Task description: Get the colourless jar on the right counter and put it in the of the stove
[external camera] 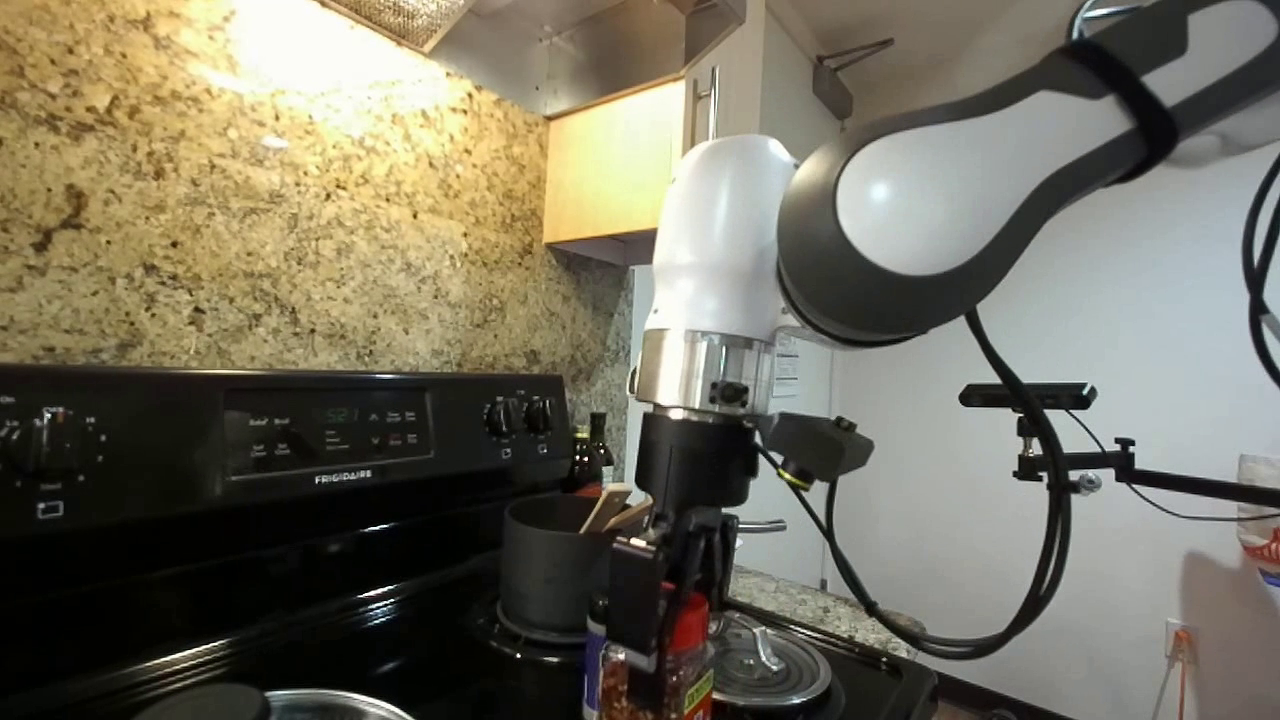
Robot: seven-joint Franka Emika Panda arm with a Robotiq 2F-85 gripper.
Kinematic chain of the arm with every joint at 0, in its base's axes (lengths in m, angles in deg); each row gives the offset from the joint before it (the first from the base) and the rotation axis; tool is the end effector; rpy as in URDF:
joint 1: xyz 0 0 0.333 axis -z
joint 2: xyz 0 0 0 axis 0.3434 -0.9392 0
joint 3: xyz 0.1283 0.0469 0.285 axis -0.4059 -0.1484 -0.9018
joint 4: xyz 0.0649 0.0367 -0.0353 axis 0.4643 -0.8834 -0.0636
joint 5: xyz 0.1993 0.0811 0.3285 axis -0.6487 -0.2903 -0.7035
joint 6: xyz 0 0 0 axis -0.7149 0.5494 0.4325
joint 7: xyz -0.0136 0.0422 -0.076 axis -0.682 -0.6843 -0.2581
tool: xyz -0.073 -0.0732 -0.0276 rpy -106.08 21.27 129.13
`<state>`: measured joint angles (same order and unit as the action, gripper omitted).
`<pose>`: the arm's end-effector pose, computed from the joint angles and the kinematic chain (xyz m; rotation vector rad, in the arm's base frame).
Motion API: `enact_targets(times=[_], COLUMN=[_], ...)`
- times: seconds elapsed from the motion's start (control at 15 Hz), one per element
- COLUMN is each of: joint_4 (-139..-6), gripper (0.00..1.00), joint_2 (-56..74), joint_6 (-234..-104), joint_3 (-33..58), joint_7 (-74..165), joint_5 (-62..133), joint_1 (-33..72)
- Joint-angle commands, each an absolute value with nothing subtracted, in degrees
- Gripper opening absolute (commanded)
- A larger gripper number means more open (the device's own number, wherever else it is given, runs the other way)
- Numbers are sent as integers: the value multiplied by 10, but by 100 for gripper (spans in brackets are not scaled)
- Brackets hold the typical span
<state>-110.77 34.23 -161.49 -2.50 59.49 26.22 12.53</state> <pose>0.4732 0.1639 0.4241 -3.0563 0.0840 -0.0922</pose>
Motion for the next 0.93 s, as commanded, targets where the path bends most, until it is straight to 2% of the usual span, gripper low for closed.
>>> enact_targets(times=[0.0, 0.6, 0.87], joint_4=[-1052, -905, -874], gripper=[39, 39, 39], joint_2=[287, 193, 154], joint_6=[-1609, -1531, -1553], joint_3=[-31, -17, 4], joint_7=[637, 730, 736], joint_5=[293, 404, 415], joint_1=[124, 109, 107])
